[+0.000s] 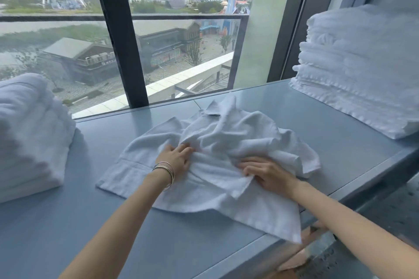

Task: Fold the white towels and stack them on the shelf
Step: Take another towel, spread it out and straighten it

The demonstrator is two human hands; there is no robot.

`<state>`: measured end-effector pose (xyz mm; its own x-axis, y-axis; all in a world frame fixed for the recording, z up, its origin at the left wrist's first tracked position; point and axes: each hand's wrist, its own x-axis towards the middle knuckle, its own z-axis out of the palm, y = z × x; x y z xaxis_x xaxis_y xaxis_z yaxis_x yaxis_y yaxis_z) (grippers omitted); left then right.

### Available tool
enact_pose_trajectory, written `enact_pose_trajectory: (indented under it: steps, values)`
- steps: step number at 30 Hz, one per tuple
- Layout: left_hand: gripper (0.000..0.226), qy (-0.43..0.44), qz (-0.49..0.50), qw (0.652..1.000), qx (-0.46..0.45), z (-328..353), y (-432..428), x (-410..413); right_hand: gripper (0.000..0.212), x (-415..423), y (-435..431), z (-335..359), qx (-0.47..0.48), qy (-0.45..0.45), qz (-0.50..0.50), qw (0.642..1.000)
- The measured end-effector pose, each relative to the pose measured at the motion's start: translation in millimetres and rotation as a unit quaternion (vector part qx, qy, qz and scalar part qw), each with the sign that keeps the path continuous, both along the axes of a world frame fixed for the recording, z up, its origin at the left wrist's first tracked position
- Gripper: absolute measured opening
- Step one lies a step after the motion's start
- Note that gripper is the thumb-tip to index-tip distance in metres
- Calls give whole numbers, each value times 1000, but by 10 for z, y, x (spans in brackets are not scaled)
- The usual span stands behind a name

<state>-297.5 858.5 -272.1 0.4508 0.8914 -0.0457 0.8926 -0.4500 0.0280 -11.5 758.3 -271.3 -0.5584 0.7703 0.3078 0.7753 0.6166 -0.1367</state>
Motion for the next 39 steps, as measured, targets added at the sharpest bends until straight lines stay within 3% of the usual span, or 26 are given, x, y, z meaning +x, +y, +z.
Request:
enact_pose_trajectory:
  steps: [6,11,13,15,18,22,25,28,34,39]
  values:
    - [45,88,142,985,41,56,-445,128,28,178,277,-1,-52,-24,-113,992]
    - [36,102,227,968,45,43,-582,81,23,-270,445,141,-225,61,-176,956]
    - [34,113,253,960,44,64,-632,11,44,-468,469,192,-251,64,-166,951]
    - [37,114,265,956,52,81,-711,-91,51,-588,466,173,-247,47,-132,959]
    - [44,79,252,959,105,52,-871,-261,42,-495,415,62,-195,25,-109,974]
    - [42,-15,116,963,241,-53,-964,-258,31,67,309,-64,-100,46,-117,987]
    - [75,-86,35,977,193,-92,-971,73,17,529,226,-11,-83,33,-176,980]
    - [71,-142,-26,966,213,-150,-936,422,20,865,146,69,-73,-19,-201,977]
    - [48,-219,36,950,219,-207,-720,517,43,818,-170,131,-82,-23,-40,996]
    - [41,-146,48,967,203,-64,-692,489,12,446,-139,140,-73,55,56,994]
